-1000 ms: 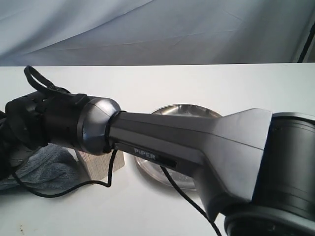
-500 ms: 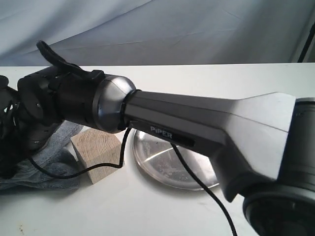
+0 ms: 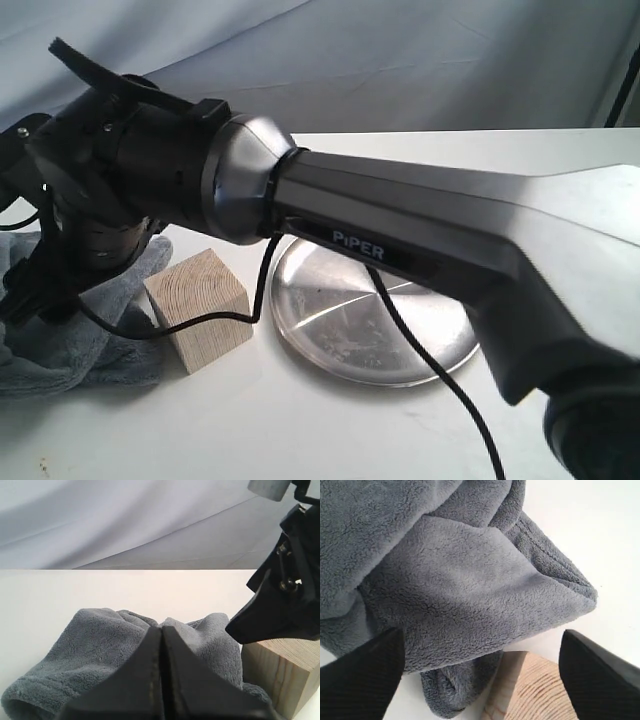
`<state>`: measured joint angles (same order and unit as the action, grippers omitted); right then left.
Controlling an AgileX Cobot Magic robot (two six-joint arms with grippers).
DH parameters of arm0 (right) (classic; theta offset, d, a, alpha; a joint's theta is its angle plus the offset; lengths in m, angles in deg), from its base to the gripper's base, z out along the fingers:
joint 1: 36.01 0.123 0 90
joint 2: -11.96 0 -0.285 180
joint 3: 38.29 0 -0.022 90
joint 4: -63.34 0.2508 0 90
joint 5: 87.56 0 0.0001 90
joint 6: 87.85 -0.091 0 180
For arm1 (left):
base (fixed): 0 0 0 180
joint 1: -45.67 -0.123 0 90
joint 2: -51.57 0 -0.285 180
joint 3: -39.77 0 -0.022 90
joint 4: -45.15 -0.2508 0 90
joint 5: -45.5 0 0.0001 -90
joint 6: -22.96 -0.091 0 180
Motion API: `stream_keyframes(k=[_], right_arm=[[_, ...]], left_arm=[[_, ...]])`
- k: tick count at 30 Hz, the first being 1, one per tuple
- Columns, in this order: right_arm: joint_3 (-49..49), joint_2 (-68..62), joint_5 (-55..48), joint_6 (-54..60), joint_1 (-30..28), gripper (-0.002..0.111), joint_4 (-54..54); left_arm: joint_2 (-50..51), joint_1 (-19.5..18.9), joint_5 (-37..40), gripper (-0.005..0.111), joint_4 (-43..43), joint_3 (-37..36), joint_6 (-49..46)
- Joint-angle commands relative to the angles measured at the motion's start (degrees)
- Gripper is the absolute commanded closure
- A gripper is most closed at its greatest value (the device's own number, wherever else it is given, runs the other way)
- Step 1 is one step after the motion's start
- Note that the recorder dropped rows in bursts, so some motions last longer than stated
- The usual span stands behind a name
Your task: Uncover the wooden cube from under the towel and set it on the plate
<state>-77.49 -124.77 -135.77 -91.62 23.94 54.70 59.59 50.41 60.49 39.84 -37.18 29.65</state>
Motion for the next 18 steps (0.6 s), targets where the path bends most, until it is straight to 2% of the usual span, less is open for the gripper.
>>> stream_keyframes(k=[1,6,11,13,18], right_arm=[[-0.4,0.9,-4.5,-10.5,-0.2,0.031,-10.3],[-0.4,0.9,-10.5,-10.6,-3.0,0.029,-8.2],[-0.4,0.7,-10.8,-10.6,-5.7,0.004,-0.9],[-0.4,0.6,-10.8,-10.6,-5.9,0.003,2.3],[-0.3,0.1,-9.6,-12.1,-6.1,0.003,2.3]], left_arm=[[-0.2,-0.2,-0.7,0.107,0.3,-0.3,0.3],[-0.2,-0.2,-0.7,0.107,0.3,-0.3,0.3],[-0.2,-0.2,-0.7,0.107,0.3,-0.3,0.3],[-0.2,-0.2,-0.7,0.107,0.3,-0.3,0.3],[-0.2,-0.2,-0.7,0.107,0.3,-0.3,0.3]])
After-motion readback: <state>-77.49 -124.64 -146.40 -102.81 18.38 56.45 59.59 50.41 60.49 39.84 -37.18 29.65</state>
